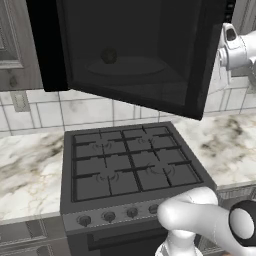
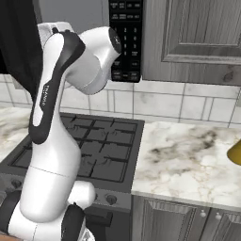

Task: Open the microwave door.

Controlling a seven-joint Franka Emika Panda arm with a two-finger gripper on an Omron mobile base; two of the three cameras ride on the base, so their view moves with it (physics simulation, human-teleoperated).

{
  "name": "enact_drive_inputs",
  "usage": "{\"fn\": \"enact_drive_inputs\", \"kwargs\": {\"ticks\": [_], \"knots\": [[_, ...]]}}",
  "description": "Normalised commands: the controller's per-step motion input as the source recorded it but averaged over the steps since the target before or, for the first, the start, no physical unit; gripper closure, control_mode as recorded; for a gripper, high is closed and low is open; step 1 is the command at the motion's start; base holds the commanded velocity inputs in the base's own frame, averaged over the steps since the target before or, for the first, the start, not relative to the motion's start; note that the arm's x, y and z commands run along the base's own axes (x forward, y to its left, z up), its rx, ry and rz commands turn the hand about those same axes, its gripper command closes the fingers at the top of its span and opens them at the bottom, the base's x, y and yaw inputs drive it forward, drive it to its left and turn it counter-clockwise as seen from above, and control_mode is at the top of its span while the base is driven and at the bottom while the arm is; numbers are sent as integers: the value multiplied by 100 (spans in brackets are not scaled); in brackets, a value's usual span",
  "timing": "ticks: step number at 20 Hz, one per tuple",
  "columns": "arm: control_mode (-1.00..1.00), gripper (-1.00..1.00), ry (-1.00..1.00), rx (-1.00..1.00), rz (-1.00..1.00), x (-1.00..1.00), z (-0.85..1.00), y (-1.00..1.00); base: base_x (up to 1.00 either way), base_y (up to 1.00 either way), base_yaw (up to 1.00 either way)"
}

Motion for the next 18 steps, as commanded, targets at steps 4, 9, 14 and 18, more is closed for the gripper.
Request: {"fn": "enact_drive_inputs", "kwargs": {"ticks": [4, 9, 14, 18], "knots": [[-100, -100, -25, 1, 33, -63, 0, 90, 0, 0, 0], [-100, -100, -29, 3, 30, -56, 0, 100, 0, 0, 0], [-100, -100, -28, 0, 26, -36, -9, 100, 0, 0, 0], [-100, -100, -18, 0, 16, 3, -19, 100, 0, 0, 0]]}}
